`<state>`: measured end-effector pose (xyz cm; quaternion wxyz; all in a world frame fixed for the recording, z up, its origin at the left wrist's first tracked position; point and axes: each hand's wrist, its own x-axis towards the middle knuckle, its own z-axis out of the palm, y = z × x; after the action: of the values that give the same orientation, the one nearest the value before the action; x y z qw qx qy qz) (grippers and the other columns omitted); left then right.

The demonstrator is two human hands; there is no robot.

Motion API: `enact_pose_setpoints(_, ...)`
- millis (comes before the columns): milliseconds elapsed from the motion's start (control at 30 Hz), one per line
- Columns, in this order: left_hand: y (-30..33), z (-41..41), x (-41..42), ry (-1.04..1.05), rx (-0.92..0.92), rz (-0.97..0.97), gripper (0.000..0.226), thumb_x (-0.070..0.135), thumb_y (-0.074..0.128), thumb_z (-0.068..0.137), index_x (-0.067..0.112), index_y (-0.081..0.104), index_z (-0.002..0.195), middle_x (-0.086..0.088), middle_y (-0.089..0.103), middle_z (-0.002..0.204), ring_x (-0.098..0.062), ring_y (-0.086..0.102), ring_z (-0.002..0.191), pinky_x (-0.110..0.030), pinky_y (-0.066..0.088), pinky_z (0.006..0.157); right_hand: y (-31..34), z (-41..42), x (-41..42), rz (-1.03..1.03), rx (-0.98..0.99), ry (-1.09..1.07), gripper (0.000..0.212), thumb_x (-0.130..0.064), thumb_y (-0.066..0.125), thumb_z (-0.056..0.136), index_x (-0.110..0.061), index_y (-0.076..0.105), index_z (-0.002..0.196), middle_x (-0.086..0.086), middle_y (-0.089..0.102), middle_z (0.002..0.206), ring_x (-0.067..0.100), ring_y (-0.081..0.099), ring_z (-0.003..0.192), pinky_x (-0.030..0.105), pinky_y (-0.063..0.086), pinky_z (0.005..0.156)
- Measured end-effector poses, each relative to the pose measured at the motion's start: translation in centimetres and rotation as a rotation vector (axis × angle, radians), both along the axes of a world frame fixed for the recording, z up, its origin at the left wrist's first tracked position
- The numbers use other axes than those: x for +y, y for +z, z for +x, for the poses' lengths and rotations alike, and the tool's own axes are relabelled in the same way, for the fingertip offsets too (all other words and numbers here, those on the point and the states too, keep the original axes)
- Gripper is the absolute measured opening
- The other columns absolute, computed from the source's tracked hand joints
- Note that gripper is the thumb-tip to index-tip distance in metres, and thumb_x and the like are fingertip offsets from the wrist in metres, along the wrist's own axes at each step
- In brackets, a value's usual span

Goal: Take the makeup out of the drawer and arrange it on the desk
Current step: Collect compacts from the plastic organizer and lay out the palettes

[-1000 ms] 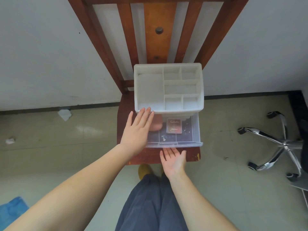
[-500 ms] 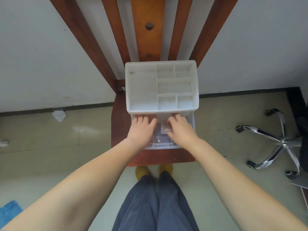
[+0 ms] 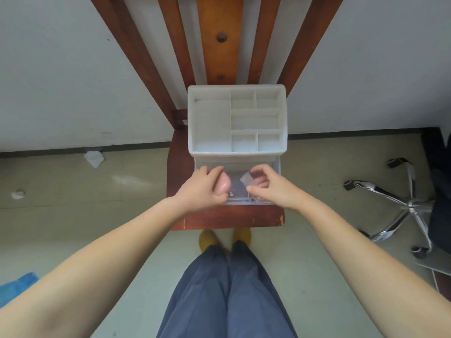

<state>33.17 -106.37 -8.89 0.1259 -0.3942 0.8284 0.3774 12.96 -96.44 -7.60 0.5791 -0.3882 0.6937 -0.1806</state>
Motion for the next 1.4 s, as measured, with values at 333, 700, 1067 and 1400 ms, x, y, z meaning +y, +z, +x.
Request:
enact_pose_setpoints(333, -0.9, 2.9, 4.3, -0.018, -0.273, 0.643, 0.095, 0.045, 0.06, 0.081, 0.02, 0.0, 0.15, -0.006, 0.052, 0.131, -0.018, 0.054, 0.105, -0.026, 0.04, 0.093, -0.9, 1.0, 5.0, 0.475, -0.079, 0.231, 0.088, -0.033, 0.062, 0.084, -0.028, 0.004, 0.151, 0.002, 0.055, 0.115, 0.017, 0.06, 0.099, 0.03, 0.052, 0.09)
enact_pose_setpoints(700, -0.5, -2.0, -1.6, 0.042, -0.25, 0.457, 0.111, 0.049, 0.059, 0.067, 0.017, -0.008, 0.15, -0.009, 0.056, 0.123, -0.021, 0.056, 0.105, -0.035, 0.041, 0.1, -1.9, -1.7, -2.8, 0.269, 0.202, 0.35, 0.095, -0.044, 0.062, 0.078, -0.029, 0.001, 0.15, 0.007, 0.052, 0.131, 0.023, 0.061, 0.099, 0.036, 0.048, 0.094)
enact_pose_setpoints(1067, 4.6, 0.3, -0.1, 0.129, -0.163, 0.155, 0.081, 0.046, 0.066, 0.076, 0.02, 0.026, 0.141, -0.014, 0.043, 0.126, -0.031, 0.047, 0.115, -0.043, 0.045, 0.095, 3.2, 1.8, -3.6, -0.068, 0.446, 0.453, 0.063, -0.04, 0.061, 0.078, -0.02, 0.038, 0.133, 0.006, 0.05, 0.126, 0.023, 0.052, 0.11, 0.032, 0.044, 0.084)
enact_pose_setpoints(1400, 9.6, 10.5, 8.3, 0.64, -0.116, -0.142, 0.063, 0.044, 0.069, 0.072, 0.016, 0.037, 0.118, -0.006, 0.046, 0.118, -0.025, 0.043, 0.107, -0.038, 0.044, 0.084, 9.1, 9.9, -5.1, -0.599, 0.56, 0.959, 0.039, -0.037, 0.06, 0.084, -0.018, 0.049, 0.116, 0.006, 0.051, 0.119, 0.025, 0.048, 0.11, 0.034, 0.046, 0.085)
